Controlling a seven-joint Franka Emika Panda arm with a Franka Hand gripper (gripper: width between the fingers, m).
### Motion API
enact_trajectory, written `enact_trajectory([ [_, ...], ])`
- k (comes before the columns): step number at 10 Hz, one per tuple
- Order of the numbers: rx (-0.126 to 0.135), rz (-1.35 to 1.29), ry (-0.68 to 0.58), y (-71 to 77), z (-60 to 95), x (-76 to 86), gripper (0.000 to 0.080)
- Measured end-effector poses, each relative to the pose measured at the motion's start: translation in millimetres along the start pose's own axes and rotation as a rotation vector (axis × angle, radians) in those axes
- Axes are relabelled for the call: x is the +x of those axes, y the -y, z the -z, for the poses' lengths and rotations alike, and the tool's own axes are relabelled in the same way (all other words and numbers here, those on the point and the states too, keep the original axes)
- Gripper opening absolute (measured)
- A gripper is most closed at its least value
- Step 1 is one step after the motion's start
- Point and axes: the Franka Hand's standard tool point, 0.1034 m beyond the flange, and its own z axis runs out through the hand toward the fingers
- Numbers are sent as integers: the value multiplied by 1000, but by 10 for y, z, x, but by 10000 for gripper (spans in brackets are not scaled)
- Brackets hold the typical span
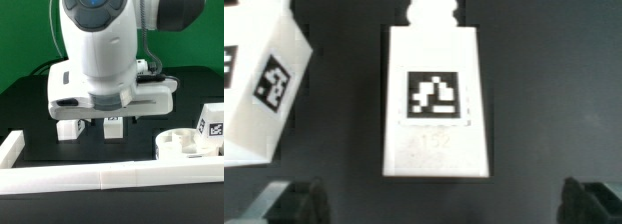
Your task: Assemble stool
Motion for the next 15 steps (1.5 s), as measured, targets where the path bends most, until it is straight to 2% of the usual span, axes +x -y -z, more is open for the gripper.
enact_trajectory([
  [2,1,-4,4,-11,-26,6,648],
  [4,-2,-46,39,-87,-216,71,648],
  [7,1,-49,60,-100,-254,51,648],
  [8,6,-50,133,-99,-305,-31,648],
  [10,14,-13,251,-85,-312,-54,648],
  [11,19,-26,335,-101,-360,-119,648],
  [12,15,-26,331,-110,-380,-52,648],
  [15,17,-18,328,-80,-379,-51,648],
])
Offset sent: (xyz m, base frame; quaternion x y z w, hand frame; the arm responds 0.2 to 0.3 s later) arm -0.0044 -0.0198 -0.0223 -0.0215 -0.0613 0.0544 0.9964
